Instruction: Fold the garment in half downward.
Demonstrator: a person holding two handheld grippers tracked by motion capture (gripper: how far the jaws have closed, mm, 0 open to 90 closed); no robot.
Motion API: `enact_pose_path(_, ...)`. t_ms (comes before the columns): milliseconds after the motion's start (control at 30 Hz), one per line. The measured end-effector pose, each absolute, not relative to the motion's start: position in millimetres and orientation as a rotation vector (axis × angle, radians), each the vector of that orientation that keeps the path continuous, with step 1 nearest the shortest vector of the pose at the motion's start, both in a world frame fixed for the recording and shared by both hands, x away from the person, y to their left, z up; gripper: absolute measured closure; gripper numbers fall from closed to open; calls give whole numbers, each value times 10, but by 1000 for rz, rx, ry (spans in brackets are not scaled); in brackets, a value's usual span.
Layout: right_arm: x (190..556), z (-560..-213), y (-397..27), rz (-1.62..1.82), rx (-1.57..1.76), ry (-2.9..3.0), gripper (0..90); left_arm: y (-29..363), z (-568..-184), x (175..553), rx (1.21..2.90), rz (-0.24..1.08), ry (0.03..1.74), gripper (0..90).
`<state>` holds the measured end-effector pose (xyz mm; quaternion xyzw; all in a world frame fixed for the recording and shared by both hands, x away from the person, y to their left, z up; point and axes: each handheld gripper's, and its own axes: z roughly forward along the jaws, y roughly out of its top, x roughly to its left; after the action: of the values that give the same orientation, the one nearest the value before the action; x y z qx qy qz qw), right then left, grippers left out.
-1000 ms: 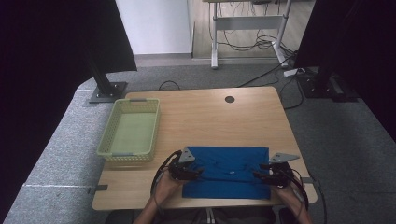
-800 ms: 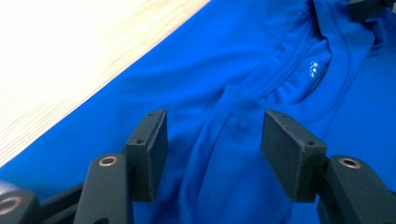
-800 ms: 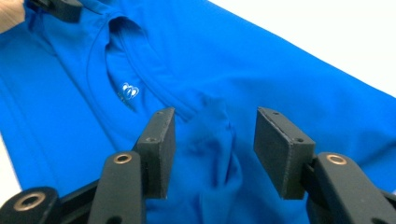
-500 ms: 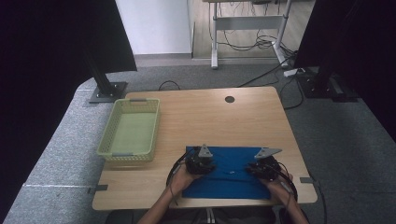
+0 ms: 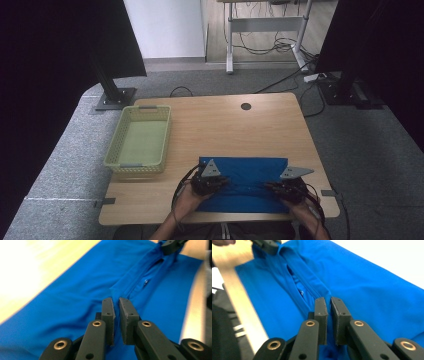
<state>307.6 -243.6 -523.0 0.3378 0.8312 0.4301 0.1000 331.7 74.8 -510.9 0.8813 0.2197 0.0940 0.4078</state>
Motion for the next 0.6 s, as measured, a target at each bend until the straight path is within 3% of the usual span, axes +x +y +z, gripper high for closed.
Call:
enact_pose_path(267, 2789, -5311, -2416, 1346, 995, 2507, 767, 878, -5222, 2938, 2294, 203, 497, 743)
enact_pose_path(500, 2712, -5243, -2461, 1381, 985, 2470, 677, 959, -5082, 2971, 2242, 235, 525, 512)
enact_pose_path(600, 2761, -5233, -2477, 1375, 1004, 2450, 646, 937, -5094, 3089, 2235, 245, 560, 462)
